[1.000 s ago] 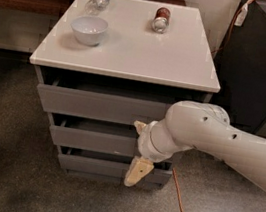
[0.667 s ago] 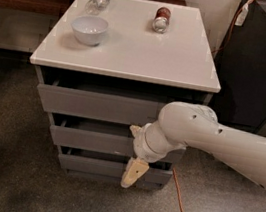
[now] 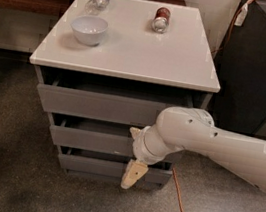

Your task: Pick apple from middle drawer and place on counter

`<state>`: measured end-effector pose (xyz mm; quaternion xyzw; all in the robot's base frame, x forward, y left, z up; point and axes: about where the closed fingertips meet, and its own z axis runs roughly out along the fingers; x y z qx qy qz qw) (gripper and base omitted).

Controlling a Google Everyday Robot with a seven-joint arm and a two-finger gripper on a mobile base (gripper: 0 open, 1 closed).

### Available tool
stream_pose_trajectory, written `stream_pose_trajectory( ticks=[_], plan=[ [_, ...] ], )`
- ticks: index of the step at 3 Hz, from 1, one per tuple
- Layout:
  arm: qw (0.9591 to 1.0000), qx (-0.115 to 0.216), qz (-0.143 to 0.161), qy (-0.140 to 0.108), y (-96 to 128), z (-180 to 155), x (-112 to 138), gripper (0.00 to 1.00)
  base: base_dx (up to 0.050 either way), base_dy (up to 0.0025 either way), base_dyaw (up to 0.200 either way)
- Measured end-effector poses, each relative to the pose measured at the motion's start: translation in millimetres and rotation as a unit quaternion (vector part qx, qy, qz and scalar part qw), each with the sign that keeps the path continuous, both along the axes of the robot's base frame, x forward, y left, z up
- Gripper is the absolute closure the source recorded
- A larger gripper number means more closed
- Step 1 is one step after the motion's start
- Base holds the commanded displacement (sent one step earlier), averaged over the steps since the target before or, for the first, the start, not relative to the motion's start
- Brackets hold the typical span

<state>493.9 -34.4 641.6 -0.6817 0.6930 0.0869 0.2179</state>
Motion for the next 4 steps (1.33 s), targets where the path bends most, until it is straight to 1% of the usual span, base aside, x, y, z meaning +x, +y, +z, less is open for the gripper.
stream_pose_trajectory(
  ticks=[1,2,3,4],
  plan=[
    [1.0,-0.007,0.001,-0.004,-0.7,-29.7,12.6,0.0,0.0,0.0,0.0],
    [1.0,-0.009,0.003,-0.004,-2.7,-65.5,30.5,0.0,0.0,0.0,0.0],
    [0.9998,-0.014,0.008,-0.009,-3.8,-99.6,51.5,0.0,0.0,0.0,0.0],
    [0.9995,-0.023,0.007,-0.018,-11.8,-136.9,81.4,0.0,0.0,0.0,0.0]
  ],
)
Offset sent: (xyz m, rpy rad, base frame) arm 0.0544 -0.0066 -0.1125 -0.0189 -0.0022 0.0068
